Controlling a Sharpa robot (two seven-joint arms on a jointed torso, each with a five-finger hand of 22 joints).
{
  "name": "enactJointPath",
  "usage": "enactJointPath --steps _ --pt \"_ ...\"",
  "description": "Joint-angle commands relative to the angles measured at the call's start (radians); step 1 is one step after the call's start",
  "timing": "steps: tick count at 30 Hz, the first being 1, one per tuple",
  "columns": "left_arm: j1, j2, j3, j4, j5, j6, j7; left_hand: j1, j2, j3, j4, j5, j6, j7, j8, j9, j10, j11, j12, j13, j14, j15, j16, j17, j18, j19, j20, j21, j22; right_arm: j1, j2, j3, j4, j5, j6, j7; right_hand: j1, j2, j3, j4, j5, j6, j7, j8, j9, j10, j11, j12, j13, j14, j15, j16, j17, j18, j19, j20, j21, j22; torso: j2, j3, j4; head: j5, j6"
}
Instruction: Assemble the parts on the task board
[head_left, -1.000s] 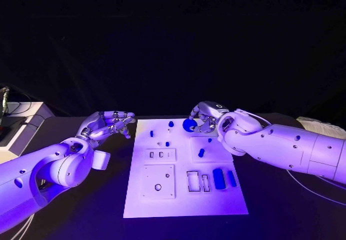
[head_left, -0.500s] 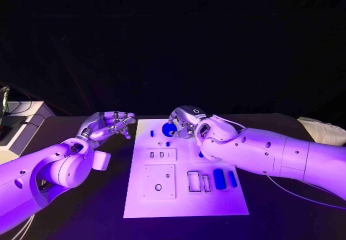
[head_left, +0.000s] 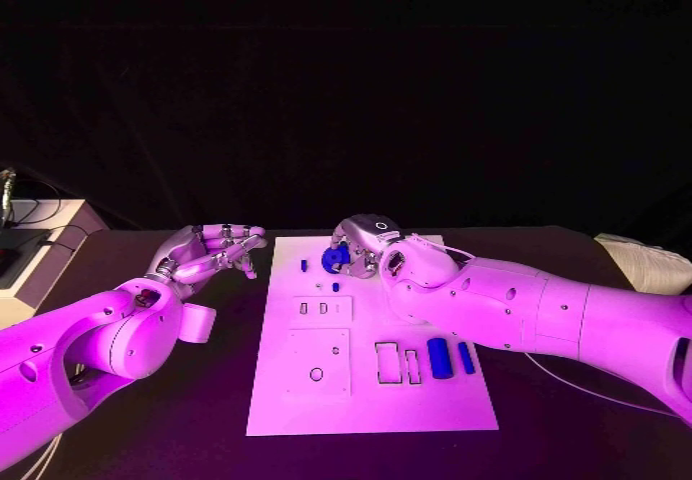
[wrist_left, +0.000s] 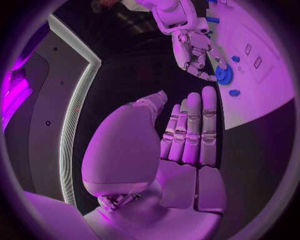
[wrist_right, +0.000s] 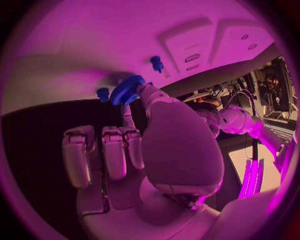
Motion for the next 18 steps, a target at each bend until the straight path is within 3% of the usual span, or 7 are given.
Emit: enactJointPath --steps 1,18 --pt "0.000 0.001 0.001 0.004 -0.002 0.016 0.005 -0.001 -0.007 0.004 -0.003 -0.003 -0.009 0.000 -0.004 0.001 -0.008 0.000 -0.004 0.001 -0.009 0.000 0.004 -0.001 0.013 -0.007 0.003 0.006 0.001 -0.003 0.006 -0.001 -0.008 -0.033 -0.002 -0.014 -0.003 -0.004 0.003 0.002 -0.002 0.002 -0.003 0.003 0.001 0.105 -0.005 0.002 0.263 0.100 -0.004 0.003 0.245 -0.014 0.105 -0.009 0.004 0.263 0.001 -0.0009 0.0020 0.001 -0.001" --pt "0.001 -0.001 0.001 0.003 -0.002 0.018 0.003 -0.001 -0.007 0.004 -0.003 -0.003 -0.009 0.000 -0.004 0.001 -0.008 0.000 -0.004 0.001 -0.009 0.000 0.004 -0.001 0.013 -0.007 0.003 0.006 0.001 -0.008 0.004 -0.001 -0.015 -0.064 -0.015 -0.041 -0.002 -0.006 0.003 0.000 -0.002 0.000 -0.002 0.001 0.000 0.105 -0.004 0.002 0.263 0.100 -0.004 0.003 0.245 -0.014 0.105 -0.009 0.004 0.263 0.000 0.0006 -0.0002 0.007 -0.006"
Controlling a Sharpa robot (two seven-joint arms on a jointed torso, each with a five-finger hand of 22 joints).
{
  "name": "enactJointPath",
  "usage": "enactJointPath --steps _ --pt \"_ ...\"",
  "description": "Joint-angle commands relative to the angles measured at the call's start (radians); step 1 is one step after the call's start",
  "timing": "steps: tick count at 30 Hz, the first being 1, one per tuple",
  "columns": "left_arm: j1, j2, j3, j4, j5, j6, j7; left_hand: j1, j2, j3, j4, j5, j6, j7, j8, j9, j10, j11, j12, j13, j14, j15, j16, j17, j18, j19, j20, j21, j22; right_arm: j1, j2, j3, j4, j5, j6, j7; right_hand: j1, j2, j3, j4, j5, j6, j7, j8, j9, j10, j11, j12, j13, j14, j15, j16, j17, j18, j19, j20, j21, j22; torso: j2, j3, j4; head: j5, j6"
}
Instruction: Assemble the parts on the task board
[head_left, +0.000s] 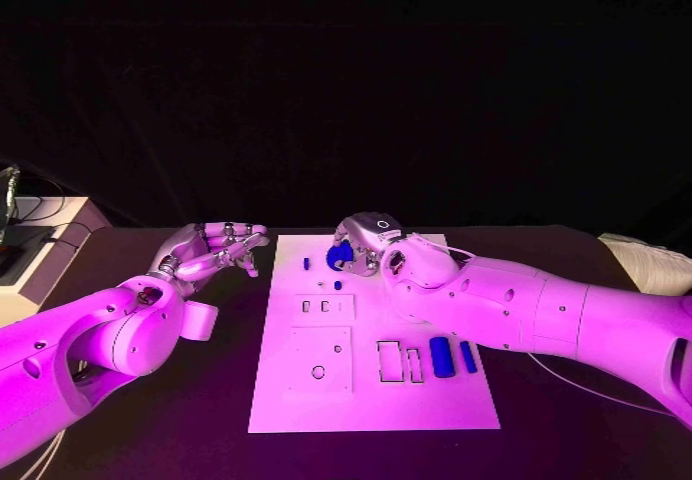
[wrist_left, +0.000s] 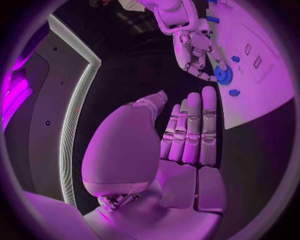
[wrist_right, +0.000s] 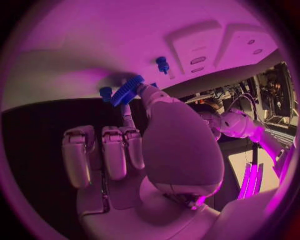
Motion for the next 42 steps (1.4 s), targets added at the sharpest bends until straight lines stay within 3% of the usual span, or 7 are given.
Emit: enactJointPath --steps 1,14,19,21,22,27,42 --pt "0.001 0.000 0.001 0.002 -0.002 0.017 0.003 -0.001 -0.007 0.004 -0.003 -0.003 -0.009 0.000 -0.004 0.002 -0.008 0.000 -0.004 0.001 -0.009 0.000 0.004 -0.001 0.013 -0.007 0.003 0.006 0.001 -0.003 -0.006 -0.001 0.006 -0.030 -0.006 -0.022 0.002 -0.002 0.003 0.000 0.000 0.000 -0.002 0.006 0.001 0.105 -0.004 0.002 0.263 0.100 -0.004 0.003 0.244 -0.014 0.105 -0.009 0.004 0.263 0.001 0.0007 -0.0001 0.000 -0.002" --pt "0.001 0.000 0.001 0.000 -0.003 0.017 0.003 -0.001 -0.007 0.004 -0.003 -0.003 -0.009 0.000 -0.004 0.002 -0.008 0.000 -0.004 0.001 -0.009 0.000 0.004 -0.001 0.013 -0.007 0.003 0.006 0.001 -0.003 -0.025 -0.001 0.031 -0.026 -0.002 -0.013 -0.001 -0.008 0.001 -0.001 0.003 0.000 -0.001 0.005 0.000 0.105 -0.004 0.002 0.263 0.100 -0.003 0.002 0.244 -0.014 0.105 -0.009 0.004 0.263 0.001 0.0015 -0.0018 0.002 -0.004" --pt "0.001 0.000 0.001 0.000 -0.003 0.017 0.002 -0.001 -0.007 0.005 -0.004 -0.003 -0.010 0.001 -0.005 0.002 -0.010 0.001 -0.004 0.001 -0.011 0.000 0.005 -0.002 0.013 -0.012 0.003 0.010 0.004 -0.003 -0.021 -0.001 0.023 0.000 0.018 0.002 -0.032 -0.019 -0.035 0.012 -0.067 -0.050 0.011 -0.032 -0.012 0.105 0.007 0.002 0.263 0.099 0.005 0.002 0.240 -0.014 0.105 -0.003 0.004 0.263 0.000 0.0010 -0.0023 0.000 -0.005" --pt "0.001 0.000 0.001 0.000 -0.003 0.017 0.002 -0.001 -0.007 0.005 -0.004 -0.003 -0.010 0.001 -0.005 0.002 -0.010 0.001 -0.004 0.001 -0.011 0.000 0.005 -0.002 0.013 -0.012 0.003 0.010 0.004 -0.003 -0.019 -0.001 0.019 0.011 0.027 0.005 -0.058 -0.006 -0.099 0.014 -0.105 -0.067 0.016 -0.050 -0.016 0.105 0.012 0.002 0.263 0.099 0.011 0.001 0.240 -0.014 0.105 0.003 0.004 0.263 0.001 0.0008 -0.0014 -0.002 -0.005" --pt "0.001 0.000 0.001 0.000 -0.003 0.017 0.001 -0.001 -0.007 0.005 -0.004 -0.003 -0.010 0.001 -0.005 0.002 -0.010 0.001 -0.004 0.001 -0.011 0.000 0.005 -0.002 0.013 -0.012 0.003 0.010 0.004 -0.003 -0.016 -0.001 0.015 0.019 0.036 0.007 -0.121 0.021 -0.166 0.019 -0.103 -0.075 0.017 -0.063 -0.019 0.105 0.015 0.002 0.263 0.099 0.014 0.002 0.241 -0.014 0.105 0.007 0.004 0.263 0.001 0.0006 -0.0010 -0.002 -0.006" --pt "0.001 0.000 0.001 0.000 -0.005 0.015 0.001 -0.001 -0.007 0.006 -0.005 -0.003 -0.012 0.001 -0.006 0.002 -0.012 0.002 -0.004 0.001 -0.014 0.001 0.005 -0.003 0.013 -0.016 0.004 0.012 0.006 -0.003 -0.009 -0.002 0.003 0.042 0.069 0.010 -0.231 0.058 -0.235 0.024 -0.120 -0.078 0.024 -0.077 -0.023 0.105 0.021 0.002 0.263 0.100 0.020 0.002 0.242 -0.014 0.105 0.013 0.004 0.263 0.000 0.0002 -0.0008 -0.003 -0.007" --pt "0.001 -0.003 0.001 -0.001 -0.006 0.012 -0.001 -0.002 -0.006 0.007 -0.005 -0.003 -0.014 0.003 -0.007 0.001 -0.016 0.003 -0.005 0.000 -0.017 0.002 0.005 -0.004 0.013 -0.021 0.005 0.015 0.008 -0.003 -0.027 -0.007 0.006 0.061 0.138 0.020 -0.281 0.119 -0.190 0.021 -0.037 -0.035 0.015 -0.068 -0.017 0.105 0.013 0.002 0.263 0.102 0.012 0.004 0.254 -0.014 0.105 0.008 0.004 0.263 0.000 0.0001 -0.0017 -0.002 -0.009"
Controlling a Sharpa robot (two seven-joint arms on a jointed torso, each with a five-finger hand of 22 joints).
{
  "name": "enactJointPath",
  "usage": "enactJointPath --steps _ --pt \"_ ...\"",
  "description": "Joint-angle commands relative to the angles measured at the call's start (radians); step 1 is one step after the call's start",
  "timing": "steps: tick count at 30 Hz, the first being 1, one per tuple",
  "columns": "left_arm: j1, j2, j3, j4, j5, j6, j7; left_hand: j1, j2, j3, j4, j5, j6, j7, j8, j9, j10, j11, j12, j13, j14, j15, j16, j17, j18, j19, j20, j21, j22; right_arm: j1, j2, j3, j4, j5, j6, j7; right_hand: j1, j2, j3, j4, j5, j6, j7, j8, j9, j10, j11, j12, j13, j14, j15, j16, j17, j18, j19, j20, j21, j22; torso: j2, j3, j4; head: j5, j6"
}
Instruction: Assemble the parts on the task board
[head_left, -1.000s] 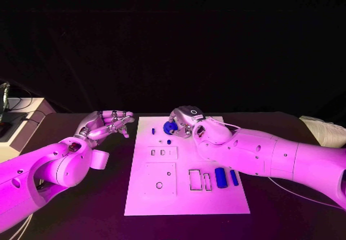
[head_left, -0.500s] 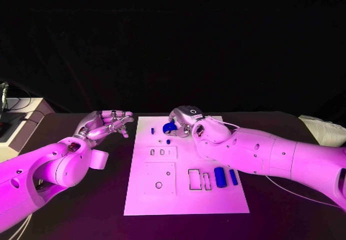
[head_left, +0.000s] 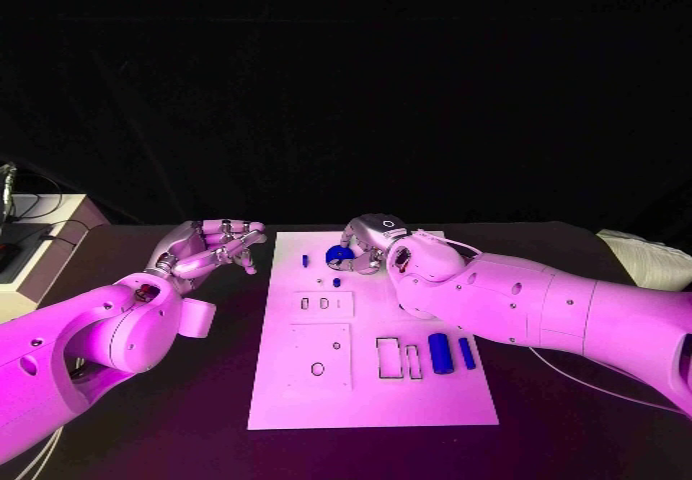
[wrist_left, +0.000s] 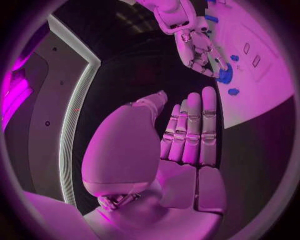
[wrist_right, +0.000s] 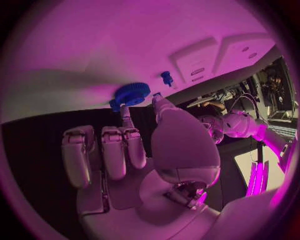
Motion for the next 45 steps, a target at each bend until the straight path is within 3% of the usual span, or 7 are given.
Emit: enactJointPath --steps 1,11,17,25,33,41,45 --pt "0.000 0.000 0.001 0.001 -0.004 0.011 0.003 -0.002 -0.006 0.004 -0.002 -0.003 -0.006 0.002 -0.007 0.001 -0.005 0.000 -0.005 0.000 -0.006 -0.001 0.005 -0.001 0.013 -0.008 0.000 0.003 0.001 -0.006 -0.010 -0.005 0.009 0.017 0.052 0.019 0.000 0.013 0.011 0.000 0.012 0.014 -0.003 0.010 0.004 0.108 -0.003 0.002 0.263 0.105 -0.002 0.005 0.255 -0.014 0.105 -0.001 0.004 0.263 0.000 0.0003 -0.0009 0.001 0.001" --pt "0.000 0.000 0.001 -0.004 -0.004 0.010 0.004 -0.003 -0.004 0.005 -0.002 -0.003 -0.007 0.003 -0.007 0.001 -0.006 0.000 -0.005 0.000 -0.007 -0.001 0.005 -0.002 0.013 -0.010 0.001 0.005 0.002 -0.008 -0.069 -0.005 0.062 0.010 -0.109 0.017 0.007 0.007 0.025 -0.002 0.024 0.025 -0.006 0.014 0.005 0.108 -0.007 0.002 0.263 0.106 -0.006 0.006 0.263 -0.014 0.105 -0.006 0.004 0.263 -0.001 0.0022 -0.0023 0.000 0.007" --pt "0.000 0.000 0.001 -0.008 -0.004 0.009 0.004 -0.002 -0.004 0.005 -0.002 -0.002 -0.007 0.003 -0.007 0.001 -0.007 0.000 -0.005 0.000 -0.007 -0.001 0.006 -0.002 0.013 -0.011 0.001 0.006 0.003 -0.007 -0.120 -0.001 0.097 0.018 -0.127 0.014 0.005 -0.013 0.020 0.000 0.019 0.022 -0.005 0.011 0.004 0.108 -0.006 0.002 0.263 0.106 -0.006 0.006 0.263 -0.014 0.105 -0.007 0.004 0.263 -0.002 0.0026 -0.0038 0.000 0.011" --pt "0.000 0.000 0.001 -0.012 -0.004 0.010 0.006 -0.002 -0.004 0.005 -0.002 -0.002 -0.007 0.003 -0.007 0.001 -0.007 0.000 -0.005 0.000 -0.007 -0.001 0.006 -0.002 0.013 -0.011 0.001 0.006 0.003 0.001 -0.212 0.006 0.147 0.105 -0.149 0.084 0.049 -0.021 0.033 -0.003 -0.002 0.027 -0.006 0.011 0.004 0.108 -0.007 0.002 0.263 0.105 -0.009 0.005 0.258 -0.014 0.105 -0.009 0.004 0.263 -0.009 0.0106 -0.0142 0.008 0.007" --pt "-0.005 -0.002 0.001 -0.013 -0.003 0.018 0.013 -0.003 -0.004 0.007 -0.004 -0.003 -0.004 0.002 -0.006 0.002 -0.003 -0.001 -0.001 0.002 -0.018 0.000 0.002 -0.006 0.013 -0.024 0.003 0.010 0.006 0.023 -0.316 0.009 0.140 0.335 -0.066 0.290 0.283 -0.067 0.097 -0.078 -0.028 0.014 -0.002 -0.005 -0.004 0.108 -0.003 0.002 0.263 0.099 -0.013 -0.001 0.233 -0.011 0.098 -0.012 -0.007 0.253 -0.013 0.0174 -0.0247 0.009 0.008" --pt "-0.012 0.000 0.001 -0.013 -0.003 0.028 0.015 -0.003 -0.005 0.010 -0.007 -0.003 0.002 -0.001 -0.002 0.004 0.008 -0.003 0.003 0.004 -0.028 0.000 -0.004 -0.011 0.014 -0.038 0.003 0.011 0.008 0.027 -0.365 0.009 0.084 0.389 0.000 0.379 0.325 -0.094 0.100 -0.097 -0.023 0.002 -0.003 -0.017 -0.009 0.108 -0.005 0.002 0.263 0.103 -0.013 0.002 0.248 -0.011 0.098 -0.013 -0.006 0.254 -0.014 0.0254 -0.0290 0.001 0.004" --pt "-0.015 0.001 0.001 -0.015 -0.003 0.029 0.016 -0.003 -0.006 0.010 -0.007 -0.003 0.002 -0.001 -0.002 0.005 0.009 -0.003 0.003 0.004 -0.029 0.000 -0.005 -0.012 0.014 -0.040 0.004 0.012 0.008 0.027 -0.376 0.009 0.056 0.395 0.017 0.392 0.331 -0.099 0.099 -0.099 -0.016 -0.003 -0.002 -0.021 -0.011 0.108 -0.005 0.002 0.263 0.104 -0.012 0.003 0.251 -0.012 0.100 -0.012 -0.004 0.256 -0.013 0.0257 -0.0298 0.002 0.005"
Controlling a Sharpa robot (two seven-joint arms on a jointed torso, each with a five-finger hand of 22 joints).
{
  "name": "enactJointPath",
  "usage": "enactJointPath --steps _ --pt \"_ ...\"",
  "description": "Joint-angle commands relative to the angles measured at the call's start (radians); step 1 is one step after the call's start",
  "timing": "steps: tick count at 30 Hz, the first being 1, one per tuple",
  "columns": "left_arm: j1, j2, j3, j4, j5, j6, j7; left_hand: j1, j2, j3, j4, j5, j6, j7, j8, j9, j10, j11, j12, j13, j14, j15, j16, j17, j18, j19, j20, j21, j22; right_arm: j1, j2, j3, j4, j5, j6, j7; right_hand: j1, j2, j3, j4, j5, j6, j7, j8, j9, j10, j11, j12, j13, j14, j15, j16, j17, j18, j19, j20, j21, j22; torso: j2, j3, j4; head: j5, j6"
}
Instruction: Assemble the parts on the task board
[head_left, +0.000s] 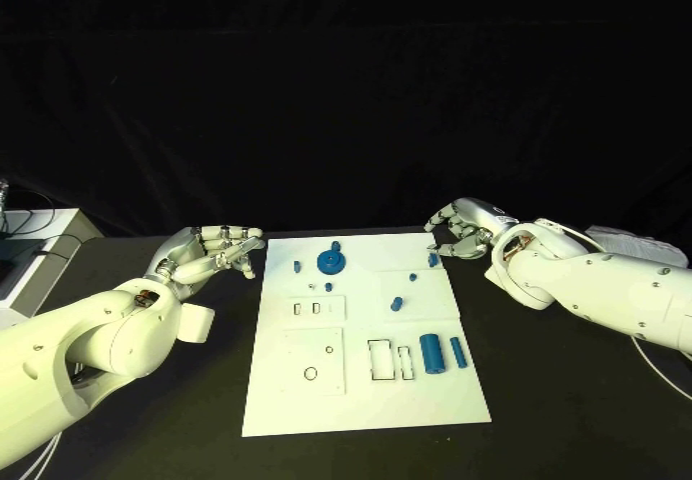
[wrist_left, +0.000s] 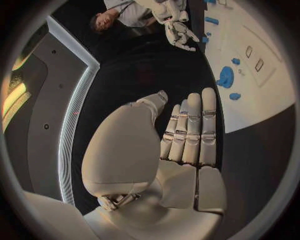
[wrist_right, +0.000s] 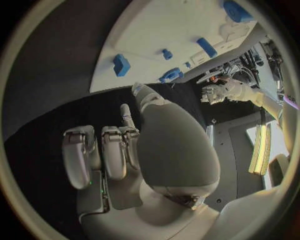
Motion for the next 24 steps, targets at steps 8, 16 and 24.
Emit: enactJointPath --steps 8,16,24 --pt "-0.006 0.003 0.001 -0.005 -0.002 0.024 0.014 -0.003 -0.006 0.005 -0.002 -0.003 0.005 -0.005 0.001 0.001 0.004 0.001 0.002 0.001 -0.009 0.000 -0.006 -0.002 0.014 -0.008 0.002 0.003 0.001 -0.008 -0.021 0.000 -0.018 0.044 0.100 0.080 -0.002 -0.008 -0.015 0.003 0.004 -0.016 0.004 -0.011 -0.004 0.105 0.003 0.002 0.263 0.104 0.002 0.004 0.253 -0.012 0.099 -0.001 0.002 0.256 0.002 0.0025 0.0010 -0.002 -0.006" --pt "-0.009 0.005 0.001 -0.010 -0.002 0.023 0.014 -0.003 -0.007 0.006 -0.003 -0.003 0.004 -0.005 0.001 0.001 0.003 0.001 0.001 0.001 -0.010 0.000 -0.007 -0.003 0.014 -0.009 0.002 0.003 0.001 -0.018 -0.023 0.000 -0.022 0.042 0.111 0.069 -0.012 -0.001 -0.025 0.019 0.013 -0.011 0.009 -0.011 -0.003 0.105 0.007 0.002 0.263 0.105 0.007 0.005 0.258 -0.012 0.101 0.004 0.004 0.258 0.001 -0.0010 0.0028 -0.005 -0.013" --pt "-0.010 0.004 0.001 -0.013 -0.002 0.023 0.013 -0.002 -0.007 0.006 -0.003 -0.003 0.004 -0.005 0.001 0.001 0.002 0.001 0.001 0.000 -0.010 0.000 -0.007 -0.003 0.014 -0.010 0.002 0.004 0.002 -0.028 -0.023 0.000 -0.023 0.041 0.129 0.063 -0.019 -0.002 -0.033 0.028 0.017 -0.009 0.010 -0.011 -0.003 0.105 0.009 0.002 0.263 0.105 0.009 0.005 0.258 -0.012 0.101 0.006 0.004 0.258 0.001 -0.0013 0.0010 -0.002 -0.017"
